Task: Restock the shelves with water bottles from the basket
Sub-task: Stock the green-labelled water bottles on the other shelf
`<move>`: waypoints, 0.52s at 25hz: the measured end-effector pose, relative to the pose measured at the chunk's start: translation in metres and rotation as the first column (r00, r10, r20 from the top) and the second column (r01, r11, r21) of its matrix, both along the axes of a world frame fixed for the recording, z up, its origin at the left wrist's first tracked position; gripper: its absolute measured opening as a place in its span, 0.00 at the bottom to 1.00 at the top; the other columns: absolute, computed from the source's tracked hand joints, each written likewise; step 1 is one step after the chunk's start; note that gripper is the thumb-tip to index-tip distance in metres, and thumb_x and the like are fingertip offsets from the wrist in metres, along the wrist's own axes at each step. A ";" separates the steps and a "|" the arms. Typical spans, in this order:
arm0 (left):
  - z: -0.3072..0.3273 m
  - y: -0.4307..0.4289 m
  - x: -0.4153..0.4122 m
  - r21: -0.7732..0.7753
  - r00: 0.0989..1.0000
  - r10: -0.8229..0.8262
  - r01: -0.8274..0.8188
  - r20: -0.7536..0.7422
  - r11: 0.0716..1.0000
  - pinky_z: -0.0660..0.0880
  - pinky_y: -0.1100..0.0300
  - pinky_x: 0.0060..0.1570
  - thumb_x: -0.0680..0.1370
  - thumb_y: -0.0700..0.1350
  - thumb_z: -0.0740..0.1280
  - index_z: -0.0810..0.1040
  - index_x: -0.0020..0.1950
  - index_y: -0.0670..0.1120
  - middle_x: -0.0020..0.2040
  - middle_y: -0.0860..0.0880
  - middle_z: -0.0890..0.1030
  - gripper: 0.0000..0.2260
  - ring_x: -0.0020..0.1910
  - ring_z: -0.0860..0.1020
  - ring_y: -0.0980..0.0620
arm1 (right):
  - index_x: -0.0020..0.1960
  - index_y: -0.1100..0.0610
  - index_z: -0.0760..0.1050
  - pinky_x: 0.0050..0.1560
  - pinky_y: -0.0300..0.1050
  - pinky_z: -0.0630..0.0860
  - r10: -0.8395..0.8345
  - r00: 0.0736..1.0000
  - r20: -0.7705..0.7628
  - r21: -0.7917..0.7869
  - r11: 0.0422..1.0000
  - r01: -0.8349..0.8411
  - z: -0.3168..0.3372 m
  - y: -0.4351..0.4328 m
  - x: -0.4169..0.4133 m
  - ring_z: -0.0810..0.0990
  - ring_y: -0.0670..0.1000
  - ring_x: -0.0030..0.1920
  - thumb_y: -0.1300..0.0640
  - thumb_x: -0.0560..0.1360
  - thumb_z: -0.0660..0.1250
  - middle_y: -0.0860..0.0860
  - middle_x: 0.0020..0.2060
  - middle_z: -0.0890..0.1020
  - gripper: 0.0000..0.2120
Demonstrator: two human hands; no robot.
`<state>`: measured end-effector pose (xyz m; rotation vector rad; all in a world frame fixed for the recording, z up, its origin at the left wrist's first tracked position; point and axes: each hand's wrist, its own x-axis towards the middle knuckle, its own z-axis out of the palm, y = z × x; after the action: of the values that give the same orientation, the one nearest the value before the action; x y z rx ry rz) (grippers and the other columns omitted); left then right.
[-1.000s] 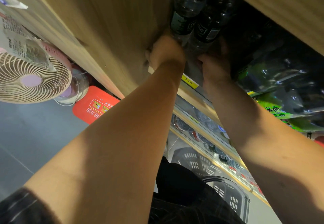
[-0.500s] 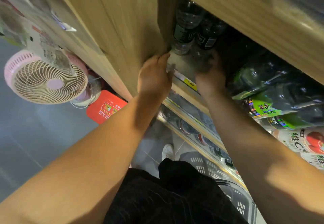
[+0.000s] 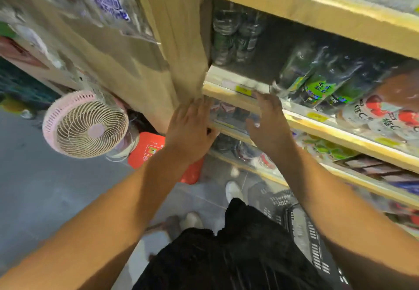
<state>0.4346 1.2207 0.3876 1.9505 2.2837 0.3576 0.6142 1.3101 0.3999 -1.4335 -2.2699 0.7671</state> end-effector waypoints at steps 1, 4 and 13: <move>0.002 -0.011 0.001 0.012 0.999 -0.038 0.038 -0.011 0.999 0.64 0.43 0.69 0.71 0.56 0.66 0.67 0.72 0.43 0.69 0.41 0.72 0.32 0.69 0.68 0.37 | 0.73 0.60 0.66 0.60 0.47 0.69 -0.014 1.000 0.026 -0.003 1.000 0.014 0.000 -0.015 0.009 0.71 0.61 0.64 0.61 0.70 0.68 0.62 0.65 0.69 0.32; 0.009 -0.034 0.011 0.026 0.979 -0.187 0.189 -0.076 0.982 0.64 0.39 0.68 0.67 0.53 0.72 0.70 0.70 0.43 0.68 0.40 0.73 0.33 0.68 0.70 0.36 | 0.70 0.58 0.70 0.58 0.57 0.74 -0.112 0.972 0.205 0.142 0.986 0.083 0.001 -0.060 0.043 0.75 0.62 0.61 0.47 0.69 0.62 0.62 0.63 0.74 0.31; 0.035 -0.050 0.163 -0.012 0.758 -0.639 0.643 -0.129 0.766 0.65 0.40 0.67 0.67 0.52 0.76 0.71 0.69 0.42 0.65 0.39 0.75 0.34 0.66 0.72 0.36 | 0.74 0.47 0.62 0.70 0.64 0.58 -0.460 0.756 0.467 0.076 0.872 0.484 0.032 -0.183 0.195 0.61 0.59 0.73 0.37 0.72 0.63 0.55 0.73 0.65 0.34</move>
<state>0.5976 1.1707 0.4226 2.6692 1.4989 0.1929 0.8091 1.1273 0.4316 -2.3047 -2.0356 0.3296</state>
